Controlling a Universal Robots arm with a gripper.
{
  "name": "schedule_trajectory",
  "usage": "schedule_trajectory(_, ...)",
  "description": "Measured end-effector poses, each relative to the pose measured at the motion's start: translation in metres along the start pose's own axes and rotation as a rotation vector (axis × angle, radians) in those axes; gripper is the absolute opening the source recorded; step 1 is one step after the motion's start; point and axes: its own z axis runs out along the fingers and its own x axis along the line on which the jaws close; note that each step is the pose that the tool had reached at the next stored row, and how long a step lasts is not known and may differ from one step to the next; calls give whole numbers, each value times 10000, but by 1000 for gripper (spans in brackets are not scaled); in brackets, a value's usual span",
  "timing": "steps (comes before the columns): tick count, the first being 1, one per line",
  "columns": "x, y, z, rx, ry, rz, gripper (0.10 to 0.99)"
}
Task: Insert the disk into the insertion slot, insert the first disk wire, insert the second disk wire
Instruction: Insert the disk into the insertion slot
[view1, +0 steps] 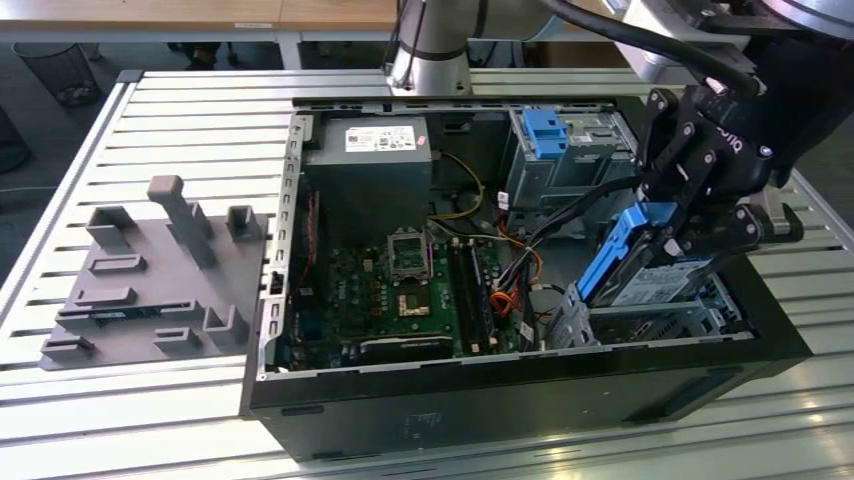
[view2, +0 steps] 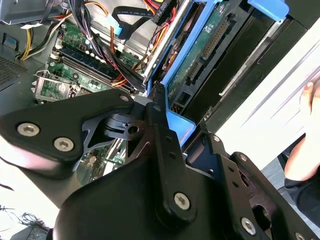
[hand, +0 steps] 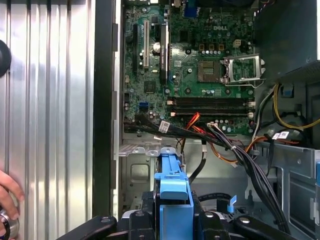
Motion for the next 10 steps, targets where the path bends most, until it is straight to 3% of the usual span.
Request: schedule_trajectory(10,1,-2,95,0,-1,0,365)
